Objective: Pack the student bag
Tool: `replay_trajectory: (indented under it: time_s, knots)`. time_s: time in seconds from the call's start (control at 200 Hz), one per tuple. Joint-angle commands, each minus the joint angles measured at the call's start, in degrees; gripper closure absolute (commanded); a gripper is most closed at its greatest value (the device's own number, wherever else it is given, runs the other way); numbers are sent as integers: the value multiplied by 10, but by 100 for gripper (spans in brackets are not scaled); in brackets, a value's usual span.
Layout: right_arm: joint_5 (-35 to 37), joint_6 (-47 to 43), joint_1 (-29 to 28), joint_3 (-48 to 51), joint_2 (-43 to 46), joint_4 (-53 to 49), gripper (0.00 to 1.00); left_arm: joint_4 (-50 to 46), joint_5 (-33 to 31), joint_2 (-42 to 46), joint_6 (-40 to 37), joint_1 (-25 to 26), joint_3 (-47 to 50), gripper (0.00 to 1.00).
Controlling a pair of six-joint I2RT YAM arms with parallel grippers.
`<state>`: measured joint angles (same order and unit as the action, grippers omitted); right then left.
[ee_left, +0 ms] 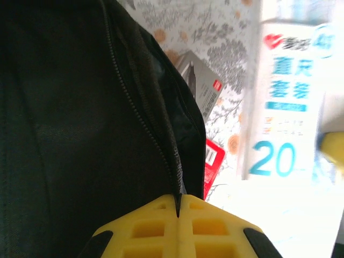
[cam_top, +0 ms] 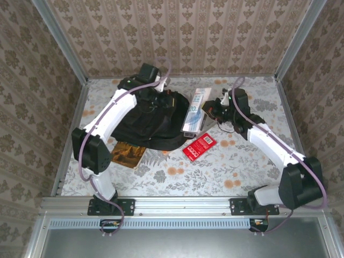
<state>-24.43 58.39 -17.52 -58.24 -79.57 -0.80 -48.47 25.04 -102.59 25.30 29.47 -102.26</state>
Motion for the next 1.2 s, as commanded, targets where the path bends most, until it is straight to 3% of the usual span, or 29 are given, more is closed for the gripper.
replay_trajectory:
  time_s: [0.0, 0.175, 0.39, 0.635, 0.79, 0.885, 0.94, 1.015, 1.16, 1.195]
  knots:
    - [16, 18, -22, -49, -51, 14, 100, 21, 27, 35, 23, -17, 13, 100]
    - [22, 49, -57, -111, -142, 34, 100, 28, 51, 32, 26, -19, 28, 100]
    - [24, 114, -79, -126, -182, 138, 100, 0, 16, 23, 3, -19, 36, 100]
    - [-2, 149, -95, -147, -211, 192, 100, -9, -1, 27, -6, -23, 39, 74]
    - [-6, 150, -110, -165, -221, 188, 100, -11, 0, 26, -2, -27, 32, 51]
    - [-8, 150, -113, -169, -221, 187, 100, -12, -3, 27, -2, -29, 32, 48]
    - [-7, 148, -114, -170, -220, 185, 100, -13, -3, 27, -2, -29, 33, 51]
    - [-6, 145, -114, -170, -219, 179, 100, -10, 0, 30, -1, -29, 39, 62]
    - [9, 116, -114, -164, -210, 144, 100, 2, -5, 54, 8, -53, 56, 98]
    - [13, 109, -113, -161, -206, 135, 100, 5, -5, 62, 11, -58, 60, 100]
